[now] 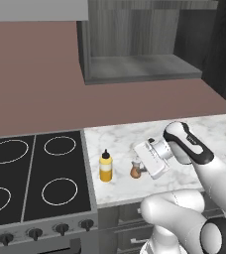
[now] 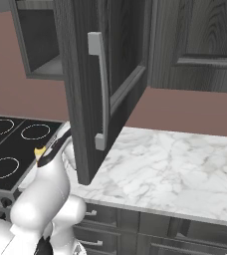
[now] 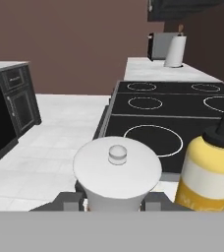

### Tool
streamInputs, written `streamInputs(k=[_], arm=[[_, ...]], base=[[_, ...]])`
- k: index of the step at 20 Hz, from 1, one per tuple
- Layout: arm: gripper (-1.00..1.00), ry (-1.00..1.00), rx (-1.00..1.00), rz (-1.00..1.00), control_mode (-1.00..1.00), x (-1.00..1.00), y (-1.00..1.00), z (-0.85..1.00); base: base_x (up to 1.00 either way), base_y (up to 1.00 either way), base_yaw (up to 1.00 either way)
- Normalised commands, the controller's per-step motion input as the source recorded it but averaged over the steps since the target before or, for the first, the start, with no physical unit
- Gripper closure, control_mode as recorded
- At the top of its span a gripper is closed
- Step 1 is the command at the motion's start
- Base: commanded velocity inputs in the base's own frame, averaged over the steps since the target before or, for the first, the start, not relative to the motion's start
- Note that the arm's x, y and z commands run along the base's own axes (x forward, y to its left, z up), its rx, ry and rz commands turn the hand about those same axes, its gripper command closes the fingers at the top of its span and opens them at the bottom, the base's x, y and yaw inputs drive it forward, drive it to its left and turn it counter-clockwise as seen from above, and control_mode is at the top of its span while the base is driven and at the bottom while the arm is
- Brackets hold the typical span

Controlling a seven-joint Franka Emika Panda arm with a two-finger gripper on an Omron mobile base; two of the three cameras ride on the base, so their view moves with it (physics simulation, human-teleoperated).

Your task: Take 2 condiments from the cabinet and move them on the counter near the stove.Make sure the condiments are lined up with each other, next to each other.

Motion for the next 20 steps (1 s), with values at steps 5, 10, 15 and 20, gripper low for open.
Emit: streamInputs(k=[5, 10, 15, 20], arm=[[1.0, -0.02, 0.0, 0.0, -1.0, 0.03, 0.13, -0.15], [1.0, -0.02, 0.0, 0.0, -1.0, 0.08, 0.1, -0.12], [1.0, 0.0, 0.0, 0.0, -1.0, 0.07, 0.06, -0.05], [1.0, 0.0, 0.0, 0.0, -1.0, 0.09, 0.02, -0.05]], base=[[0.0, 0.0, 0.0], [0.0, 0.0, 0.0], [0.0, 0.0, 0.0], [0.0, 0.0, 0.0]])
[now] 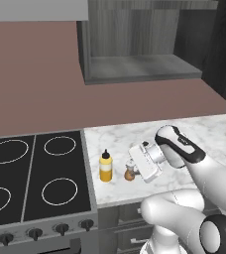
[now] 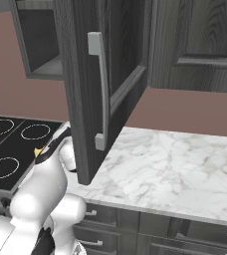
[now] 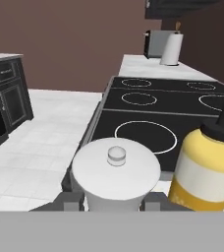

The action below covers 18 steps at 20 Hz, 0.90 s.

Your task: Take 2 condiments from the cabinet and move them on the counter near the stove.Make sure the condiments are lined up with each other, next to each other.

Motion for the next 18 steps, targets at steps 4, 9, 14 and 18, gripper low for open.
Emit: streamInputs(k=[4, 9, 14, 18], arm=[[1.0, 0.0, 0.0, 0.0, -1.0, 0.1, 0.05, -0.06], [1.0, 0.0, 0.0, 0.0, -1.0, 0.1, 0.05, -0.06], [1.0, 0.0, 0.0, 0.0, -1.0, 0.1, 0.02, -0.06], [1.0, 0.0, 0.0, 0.0, -1.0, 0.1, 0.01, -0.05]], base=[[0.0, 0.0, 0.0], [0.0, 0.0, 0.0], [0.0, 0.0, 0.0], [0.0, 0.0, 0.0]])
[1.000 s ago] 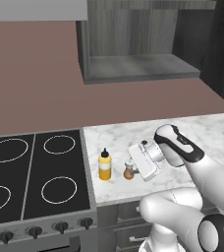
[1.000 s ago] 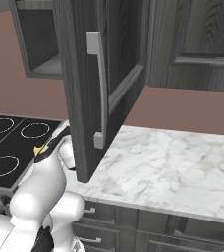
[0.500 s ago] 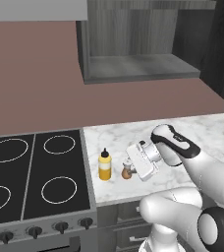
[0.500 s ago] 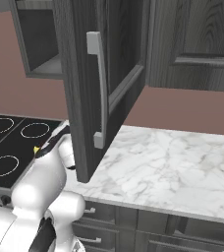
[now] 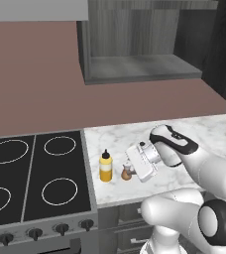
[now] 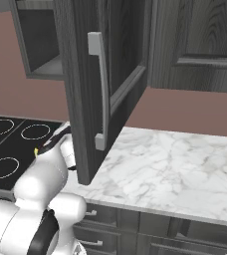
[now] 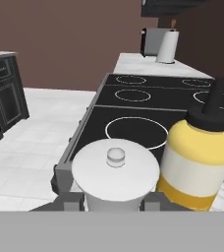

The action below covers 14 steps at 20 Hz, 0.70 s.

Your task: Take 2 condiments from the cabinet and move them on the counter near the stove.Make sure the condiments are lined up with each other, next to each other.

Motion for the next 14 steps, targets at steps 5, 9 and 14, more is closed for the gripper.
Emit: streamInputs(k=[5, 9, 14], arm=[[1.0, 0.0, 0.0, 0.0, -1.0, 0.06, 0.04, -0.03], [1.0, 0.0, 0.0, 0.0, -1.0, 0.01, 0.06, 0.0], [1.0, 0.0, 0.0, 0.0, -1.0, 0.01, 0.05, 0.0]], base=[[0.0, 0.0, 0.0], [0.0, 0.0, 0.0], [0.0, 0.0, 0.0]])
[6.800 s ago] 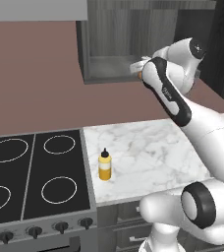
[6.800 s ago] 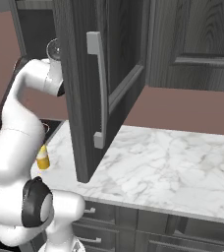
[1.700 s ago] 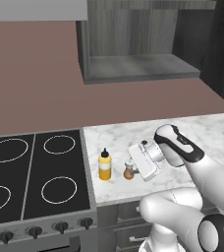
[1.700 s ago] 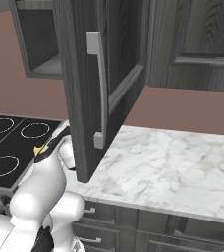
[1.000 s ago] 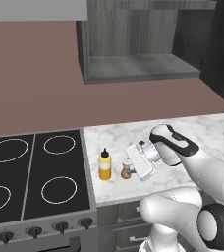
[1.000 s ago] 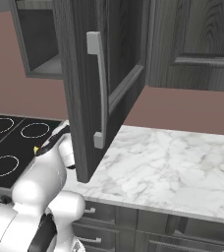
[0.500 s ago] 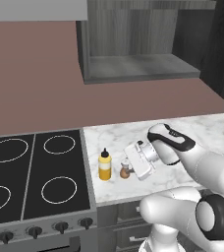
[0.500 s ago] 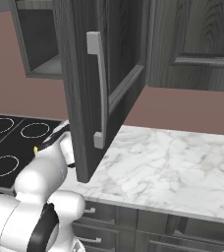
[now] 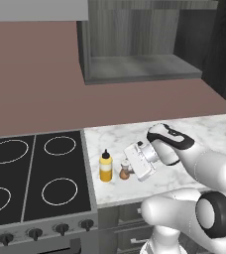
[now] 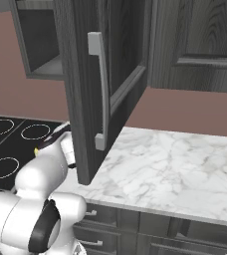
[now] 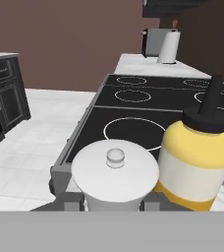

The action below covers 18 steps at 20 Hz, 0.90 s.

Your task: Take 2 condiments from the cabinet and move them on the counter near the stove.Make sure the condiments are lined up with each other, next to each other.

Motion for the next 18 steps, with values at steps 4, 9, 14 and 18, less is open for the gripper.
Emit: streamInputs(k=[4, 9, 14, 18], arm=[[1.0, 0.0, 0.0, 0.0, -1.0, 0.04, 0.04, -0.01], [1.0, 0.0, 0.0, 0.0, -1.0, 0.05, 0.06, -0.04], [1.0, 0.0, 0.0, 0.0, -1.0, 0.06, 0.06, -0.08], [1.0, 0.0, 0.0, 0.0, -1.0, 0.06, 0.02, -0.12]], base=[[0.0, 0.0, 0.0], [0.0, 0.0, 0.0], [0.0, 0.0, 0.0], [0.0, 0.0, 0.0]])
